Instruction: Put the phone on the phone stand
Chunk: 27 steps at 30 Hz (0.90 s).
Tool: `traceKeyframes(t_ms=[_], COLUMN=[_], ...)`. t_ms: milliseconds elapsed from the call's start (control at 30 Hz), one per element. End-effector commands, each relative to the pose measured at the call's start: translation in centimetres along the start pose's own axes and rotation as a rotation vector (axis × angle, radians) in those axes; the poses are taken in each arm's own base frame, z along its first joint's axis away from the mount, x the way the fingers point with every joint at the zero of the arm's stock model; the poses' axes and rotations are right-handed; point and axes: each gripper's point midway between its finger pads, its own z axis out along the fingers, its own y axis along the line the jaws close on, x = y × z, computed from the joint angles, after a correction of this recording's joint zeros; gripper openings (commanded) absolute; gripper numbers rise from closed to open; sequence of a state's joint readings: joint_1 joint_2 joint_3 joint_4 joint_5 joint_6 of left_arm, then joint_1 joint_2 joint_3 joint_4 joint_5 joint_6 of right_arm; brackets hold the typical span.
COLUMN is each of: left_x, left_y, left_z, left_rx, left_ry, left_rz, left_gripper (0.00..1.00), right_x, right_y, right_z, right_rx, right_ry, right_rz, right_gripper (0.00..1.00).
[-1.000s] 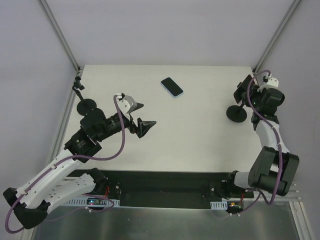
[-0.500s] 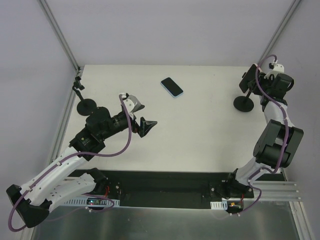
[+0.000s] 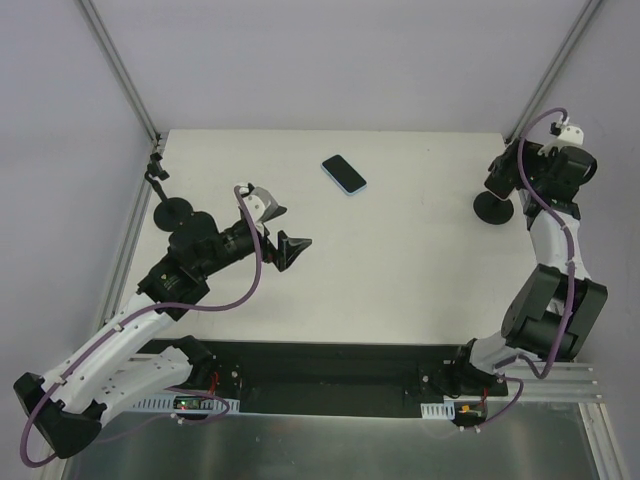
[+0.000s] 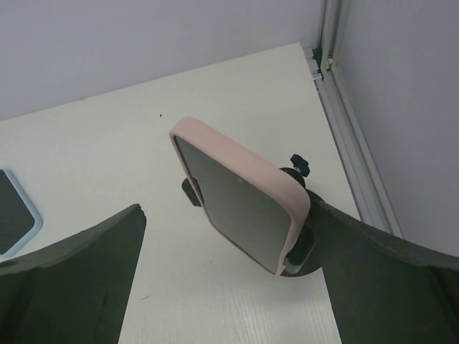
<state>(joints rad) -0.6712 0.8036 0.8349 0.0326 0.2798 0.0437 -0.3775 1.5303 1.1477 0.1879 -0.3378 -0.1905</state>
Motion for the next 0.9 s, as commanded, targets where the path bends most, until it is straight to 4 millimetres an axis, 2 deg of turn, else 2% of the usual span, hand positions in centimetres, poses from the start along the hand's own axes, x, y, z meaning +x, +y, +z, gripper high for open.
traceKeyframes(t_ms=[0, 33, 67, 100, 133, 167, 300, 400, 467, 500, 533, 567, 600, 633, 733, 867], left_x=[-1.2, -1.2, -1.0, -1.0, -0.9, -0.7, -0.1, 0.2, 0.2, 0.2, 0.1, 0.2, 0.2, 0.2, -0.1, -0.5], left_y=[0.5, 0.7, 1.1, 1.3, 1.7, 2.1, 3.5, 4.2, 4.1, 4.2, 4.2, 4.2, 4.1, 4.0, 3.6, 3.3], left_z=[0.0, 0.0, 0.0, 0.0, 0.1, 0.1, 0.4, 0.5, 0.6, 0.6, 0.6, 0.6, 0.6, 0.6, 0.6, 0.4], left_rx=[-0.009, -0.018, -0.032, -0.045, -0.07, -0.084, -0.155, -0.185, -0.176, -0.177, -0.175, -0.169, -0.166, -0.16, -0.137, -0.116], left_ry=[-0.051, -0.051, -0.048, -0.049, -0.045, -0.042, -0.025, -0.018, -0.017, -0.017, -0.019, -0.016, -0.016, -0.016, -0.023, -0.031], left_rz=[0.001, -0.003, -0.006, -0.015, -0.02, -0.023, -0.073, -0.1, -0.112, -0.115, -0.118, -0.121, -0.122, -0.124, -0.121, -0.119], left_gripper=[0.88, 0.88, 0.88, 0.88, 0.88, 0.89, 0.89, 0.89, 0.89, 0.89, 0.89, 0.89, 0.89, 0.89, 0.89, 0.89], right_x=[-5.1, -4.2, -5.0, -4.8, -3.3, -3.6, -1.6, -1.2, -0.8, -1.9, -0.5, -0.6, -1.9, -0.9, -1.5, -1.1], right_y=[-0.1, -0.4, -0.4, -0.7, -1.8, -1.4, -0.6, -1.3, -1.4, -0.3, -0.5, -1.4, -0.2, -0.6, -0.8, -2.1], right_z=[-4.3, -4.9, -6.3, -7.1, -7.9, -9.1, -10.9, -11.7, -10.9, -10.4, -9.1, -8.7, -8.2, -6.8, -4.9, -3.5], right_rx=[0.162, 0.192, 0.221, 0.257, 0.33, 0.344, 0.349, 0.391, 0.351, 0.276, 0.246, 0.23, 0.135, 0.11, 0.059, 0.073], right_ry=[-0.125, -0.113, -0.143, -0.144, -0.119, -0.14, -0.132, -0.139, -0.106, -0.108, -0.039, -0.022, -0.003, 0.051, 0.099, 0.136], right_rz=[0.047, 0.084, 0.096, 0.124, 0.15, 0.165, 0.176, 0.175, 0.157, 0.149, 0.168, 0.203, 0.216, 0.24, 0.219, 0.245], right_gripper=[1.0, 1.0, 1.0, 1.0, 1.0, 1.0, 1.0, 1.0, 1.0, 1.0, 0.97, 0.97, 0.97, 0.97, 0.97, 0.97])
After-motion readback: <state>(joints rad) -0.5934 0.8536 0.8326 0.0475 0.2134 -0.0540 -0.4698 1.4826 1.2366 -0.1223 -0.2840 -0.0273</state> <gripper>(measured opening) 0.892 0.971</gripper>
